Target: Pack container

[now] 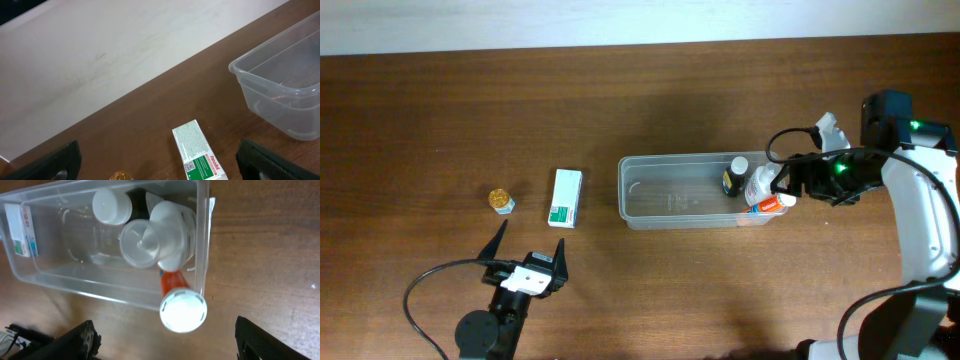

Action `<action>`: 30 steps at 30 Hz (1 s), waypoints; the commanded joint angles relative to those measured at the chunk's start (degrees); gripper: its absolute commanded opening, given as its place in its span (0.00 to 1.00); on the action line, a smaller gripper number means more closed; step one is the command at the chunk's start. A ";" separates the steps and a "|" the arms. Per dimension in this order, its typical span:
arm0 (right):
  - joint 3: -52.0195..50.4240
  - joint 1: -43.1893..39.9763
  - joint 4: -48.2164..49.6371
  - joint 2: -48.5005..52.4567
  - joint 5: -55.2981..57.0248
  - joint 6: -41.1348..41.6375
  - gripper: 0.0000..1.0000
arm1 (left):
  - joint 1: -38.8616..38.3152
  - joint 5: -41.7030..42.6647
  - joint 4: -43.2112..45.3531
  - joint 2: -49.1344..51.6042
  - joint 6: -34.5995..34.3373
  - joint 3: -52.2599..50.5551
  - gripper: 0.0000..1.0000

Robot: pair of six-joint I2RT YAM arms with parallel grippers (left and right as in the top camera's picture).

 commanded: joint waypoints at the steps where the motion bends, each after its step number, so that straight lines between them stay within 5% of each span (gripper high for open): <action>1: -1.40 0.22 0.81 2.10 0.04 -0.83 0.81 | 0.35 0.81 -0.26 -0.50 0.31 -0.13 0.99; 30: -3.74 0.22 2.49 4.52 1.16 -0.81 0.75 | 0.35 0.81 -0.26 -0.50 0.31 -0.13 0.99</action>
